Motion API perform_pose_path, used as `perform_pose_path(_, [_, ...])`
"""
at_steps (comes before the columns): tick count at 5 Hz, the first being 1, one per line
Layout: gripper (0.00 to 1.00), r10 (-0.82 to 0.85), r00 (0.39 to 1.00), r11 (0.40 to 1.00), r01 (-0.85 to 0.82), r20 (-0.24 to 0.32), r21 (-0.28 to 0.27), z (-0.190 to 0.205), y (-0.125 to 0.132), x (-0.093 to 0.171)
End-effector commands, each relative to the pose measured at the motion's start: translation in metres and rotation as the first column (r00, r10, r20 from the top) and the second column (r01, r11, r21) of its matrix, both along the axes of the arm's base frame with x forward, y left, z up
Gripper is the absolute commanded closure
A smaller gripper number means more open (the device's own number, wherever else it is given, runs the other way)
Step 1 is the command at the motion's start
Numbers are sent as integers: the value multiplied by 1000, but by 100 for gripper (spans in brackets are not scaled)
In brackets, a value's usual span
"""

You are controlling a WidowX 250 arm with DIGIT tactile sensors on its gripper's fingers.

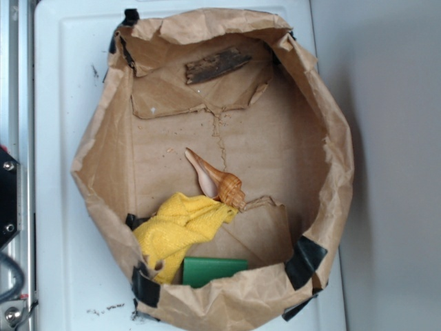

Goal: Grab the shell.

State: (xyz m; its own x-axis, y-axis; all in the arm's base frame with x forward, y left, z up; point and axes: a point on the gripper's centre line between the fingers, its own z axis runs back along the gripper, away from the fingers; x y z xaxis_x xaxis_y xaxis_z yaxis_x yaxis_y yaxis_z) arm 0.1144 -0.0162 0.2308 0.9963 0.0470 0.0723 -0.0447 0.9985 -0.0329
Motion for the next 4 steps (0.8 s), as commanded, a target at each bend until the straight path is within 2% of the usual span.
perform_pose_path(1, [0, 71, 995, 997, -72, 73, 10, -11, -12, 56])
perform_pose_path(2, [0, -85, 995, 996, 86, 53, -21, -15, -11, 77])
perform_pose_path(3, [0, -286, 958, 957, 285, 25, 52, -26, -8, 102])
perform_pose_path(4, [0, -515, 857, 852, 515, -22, 99, -26, -6, 133])
